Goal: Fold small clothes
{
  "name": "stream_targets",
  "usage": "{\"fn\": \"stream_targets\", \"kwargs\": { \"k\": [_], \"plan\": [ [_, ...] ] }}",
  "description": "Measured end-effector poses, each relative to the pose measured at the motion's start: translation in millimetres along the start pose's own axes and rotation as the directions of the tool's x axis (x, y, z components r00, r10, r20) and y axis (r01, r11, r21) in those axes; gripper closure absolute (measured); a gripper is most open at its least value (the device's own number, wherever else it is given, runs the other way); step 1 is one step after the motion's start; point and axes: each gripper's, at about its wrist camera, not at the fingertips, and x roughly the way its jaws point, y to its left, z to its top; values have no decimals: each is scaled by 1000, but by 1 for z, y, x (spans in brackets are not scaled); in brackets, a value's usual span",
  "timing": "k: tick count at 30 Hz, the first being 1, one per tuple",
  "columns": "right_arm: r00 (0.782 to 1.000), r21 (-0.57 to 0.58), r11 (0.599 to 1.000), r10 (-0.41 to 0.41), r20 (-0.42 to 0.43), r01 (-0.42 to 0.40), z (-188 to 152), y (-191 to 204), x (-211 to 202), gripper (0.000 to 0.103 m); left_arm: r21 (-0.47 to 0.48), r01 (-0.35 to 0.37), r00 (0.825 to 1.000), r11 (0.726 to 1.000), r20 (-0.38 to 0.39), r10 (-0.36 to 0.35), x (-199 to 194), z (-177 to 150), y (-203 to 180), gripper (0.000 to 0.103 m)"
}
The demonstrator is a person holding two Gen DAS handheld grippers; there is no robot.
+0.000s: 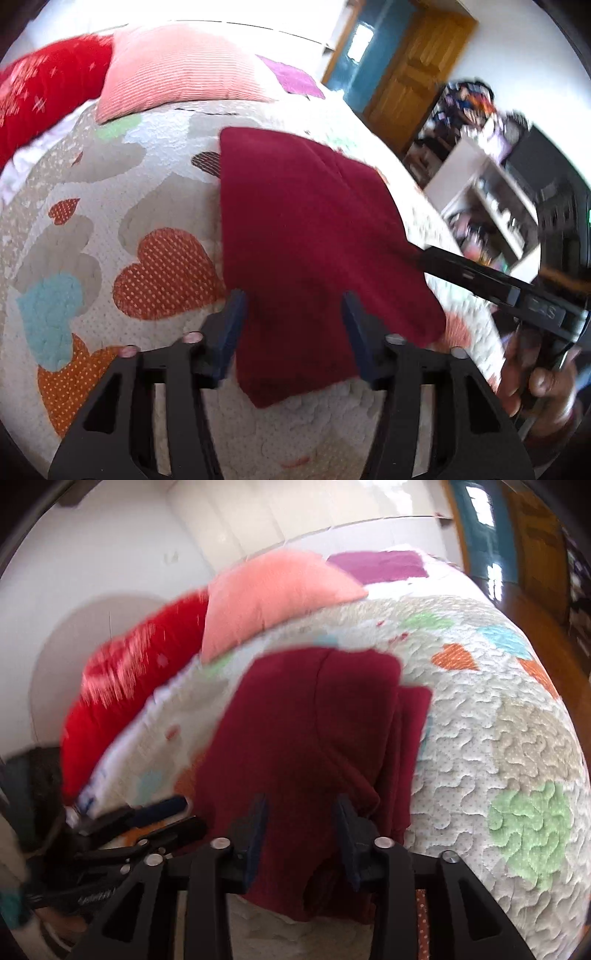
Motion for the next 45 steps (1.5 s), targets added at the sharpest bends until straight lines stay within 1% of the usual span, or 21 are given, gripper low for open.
{"fn": "stream_targets", "kwargs": {
  "k": [2,3,5,7,9,11,13,15,16,18,19,22,25,28,30,32,35,37,40,43,45],
  "plan": [
    [999,44,999,-34,37,32,2,-7,-7,24,-57,35,999,998,11,-34,3,6,10,33],
    [997,56,997,-60,42,58,3,-13,-5,22,-77,53,999,996,9,-53,6,9,13,33],
    [998,75,995,-67,14,65,6,-24,4,22,-101,77,997,992,-7,-79,16,13,17,33],
    [999,116,992,-41,-9,42,9,-39,19,23,-112,69,997,991,-39,-73,32,17,21,33],
    [1000,179,984,-13,-17,16,12,-55,33,22,-132,71,995,989,-57,-79,46,18,25,27],
    [996,237,968,88,-9,-83,13,-68,46,22,-172,108,990,979,-69,-121,58,18,30,25],
    [989,270,952,149,-11,-141,12,-74,61,23,-181,119,987,976,-83,-136,65,19,31,25],
    [988,248,957,154,7,-151,13,-69,67,34,-163,100,990,982,-87,-115,64,20,28,34],
    [988,240,959,153,2,-149,15,-65,69,39,-156,94,990,983,-86,-109,61,20,27,37],
    [989,221,965,145,9,-143,18,-55,62,48,-141,102,990,985,-77,-114,47,20,26,51],
    [989,210,967,147,16,-147,18,-50,56,52,-133,108,990,985,-77,-119,39,19,24,52],
    [984,172,969,173,26,-175,16,-29,35,56,-87,100,992,991,-64,-106,3,10,19,53],
    [978,139,969,207,0,-205,-2,-1,13,57,-48,90,994,995,-57,-92,-35,-12,18,53],
    [972,136,964,234,-31,-228,-27,15,10,55,-55,57,992,997,-107,-63,-46,-39,22,52],
    [975,162,973,185,-123,-164,-42,12,23,48,-32,19,988,999,-152,-24,-42,-54,21,52],
    [973,189,973,163,-162,-131,-51,7,19,48,2,-12,993,1000,-114,12,-51,-61,16,51],
    [987,179,977,137,-86,-120,-46,5,-22,48,15,-49,995,999,-82,50,-64,-60,13,50],
    [991,107,987,126,-32,-122,-38,17,-47,48,37,-92,994,995,-49,94,-69,-56,10,50],
    [997,-51,996,77,-24,-78,-32,53,-57,48,77,-168,986,983,21,167,-72,-50,6,50],
    [997,-154,986,54,-49,-61,-38,82,-43,48,86,-188,982,978,25,187,-61,-47,4,50],
    [997,-207,978,-32,-74,16,-43,92,-25,48,85,-197,980,977,11,197,-52,-50,5,50]
  ]
}}
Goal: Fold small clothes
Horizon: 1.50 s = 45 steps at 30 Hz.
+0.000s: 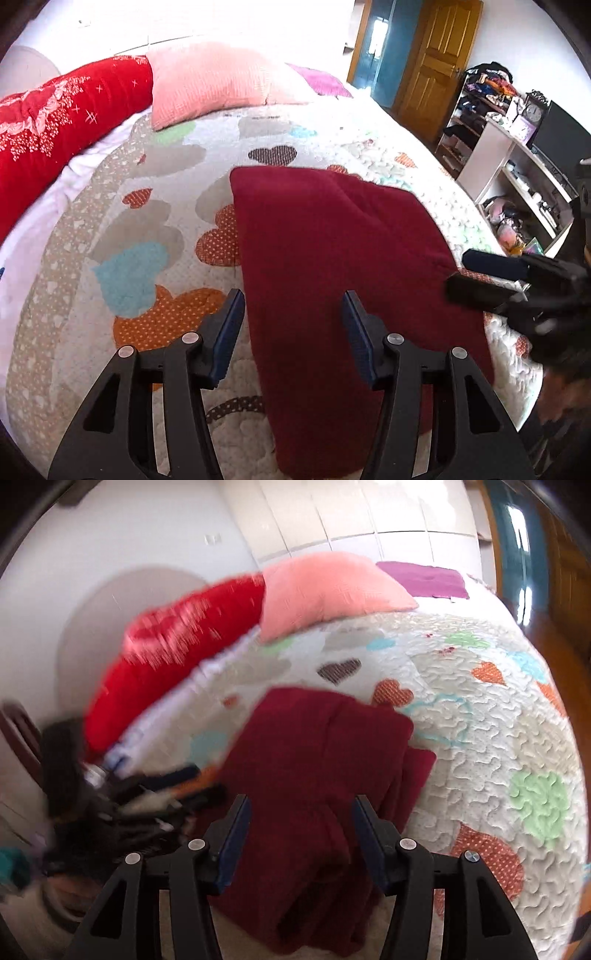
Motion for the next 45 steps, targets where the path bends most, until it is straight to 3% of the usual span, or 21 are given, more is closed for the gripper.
{"fn": "stream_targets", "kwargs": {
  "k": [4,6,9,16,19,21,28,45],
  "plan": [
    [989,-16,992,-126,-77,125,-15,-7,34,48,-6,-2,1000,1000,-23,2,13,3,-1,48],
    [989,27,994,-100,-113,104,-24,-20,49,48,-2,-13,1000,1000,-24,13,16,3,-3,48],
    [993,70,995,-65,-96,72,-31,-30,52,48,2,-23,1000,1000,-16,23,15,1,-5,47],
    [995,63,994,-81,-64,85,-24,-17,26,48,6,-39,999,999,13,39,0,-1,-7,47],
    [992,51,991,-121,-45,124,-23,-3,7,48,-8,-48,998,999,30,48,-13,-3,-6,46],
    [988,42,987,-150,-44,152,-24,4,-2,47,-34,-48,998,998,40,50,-20,-7,-4,40],
    [979,58,978,-200,-37,202,-29,14,-16,44,-76,-79,995,994,54,83,-41,-18,1,39],
    [983,76,980,-184,-21,185,-40,36,-30,43,-72,-109,987,991,108,117,-66,-23,-2,39]
  ]
}}
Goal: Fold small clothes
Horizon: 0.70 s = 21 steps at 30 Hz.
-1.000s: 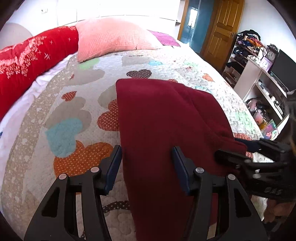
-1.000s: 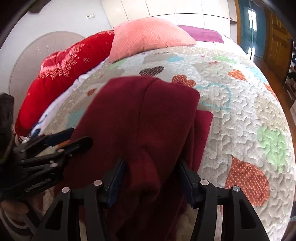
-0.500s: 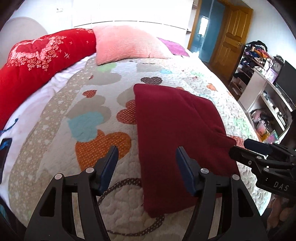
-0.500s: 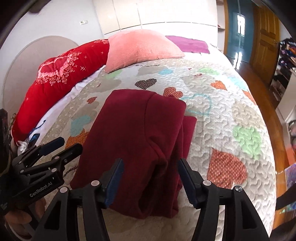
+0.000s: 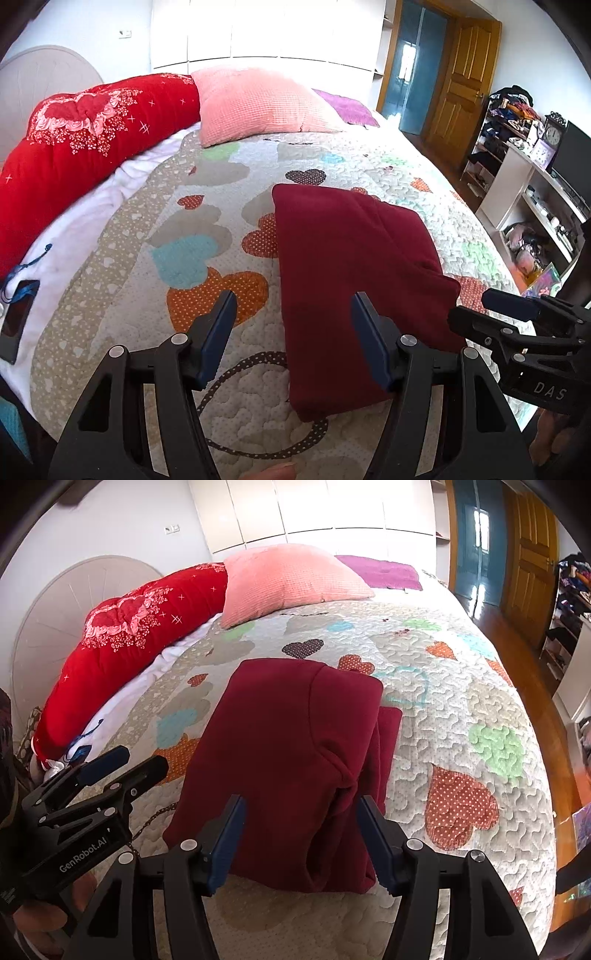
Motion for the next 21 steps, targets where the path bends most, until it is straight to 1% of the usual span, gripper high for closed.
{"fn": "stream_targets", "kwargs": {
  "k": [8,21],
  "plan": [
    [1000,5,1000,0,7,0,-1,1,-4,42,6,-14,1000,1000,15,14,-4,1,-4,39],
    [1000,11,1000,17,-13,-17,-4,3,9,42,24,-28,1000,999,16,27,-4,0,-8,39]
  ]
}}
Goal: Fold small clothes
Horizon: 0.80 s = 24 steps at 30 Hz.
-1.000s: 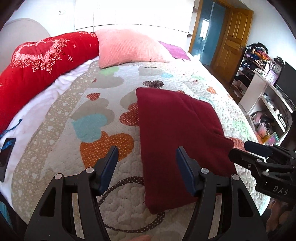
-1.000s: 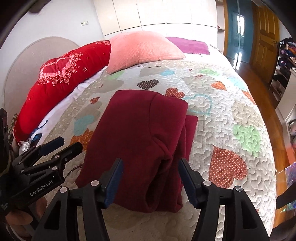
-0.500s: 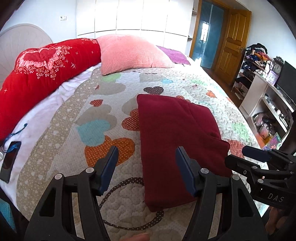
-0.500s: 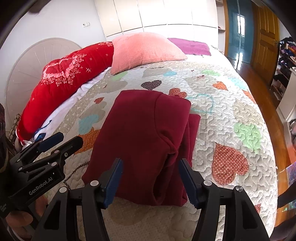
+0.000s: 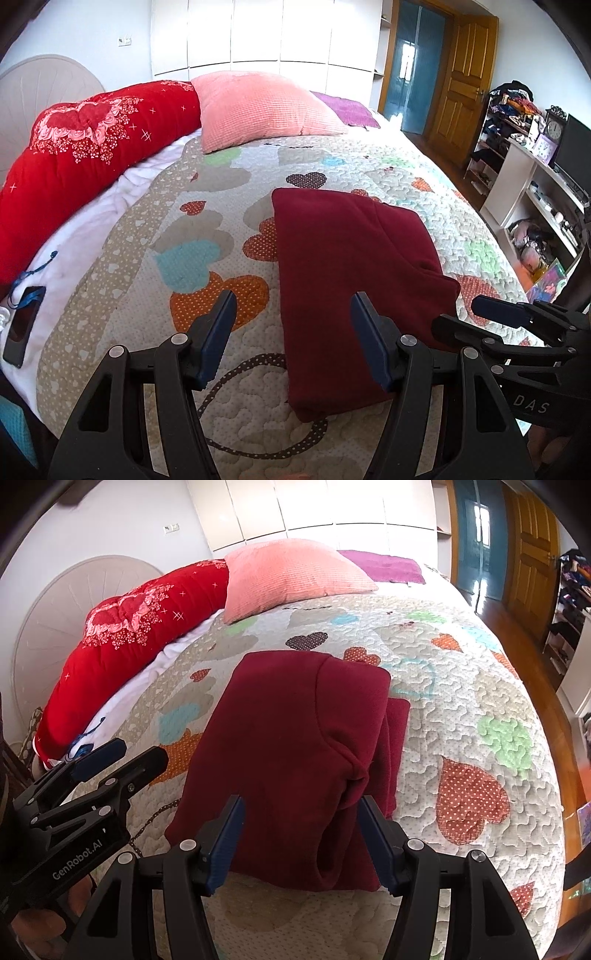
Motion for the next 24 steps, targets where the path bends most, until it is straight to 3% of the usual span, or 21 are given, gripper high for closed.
{"fn": "stream_targets", "kwargs": {
  "k": [24],
  "plan": [
    [999,-1,1000,20,-25,-20,-3,3,10,42,4,-3,1000,1000,20,3,5,-2,2,39]
  ]
}}
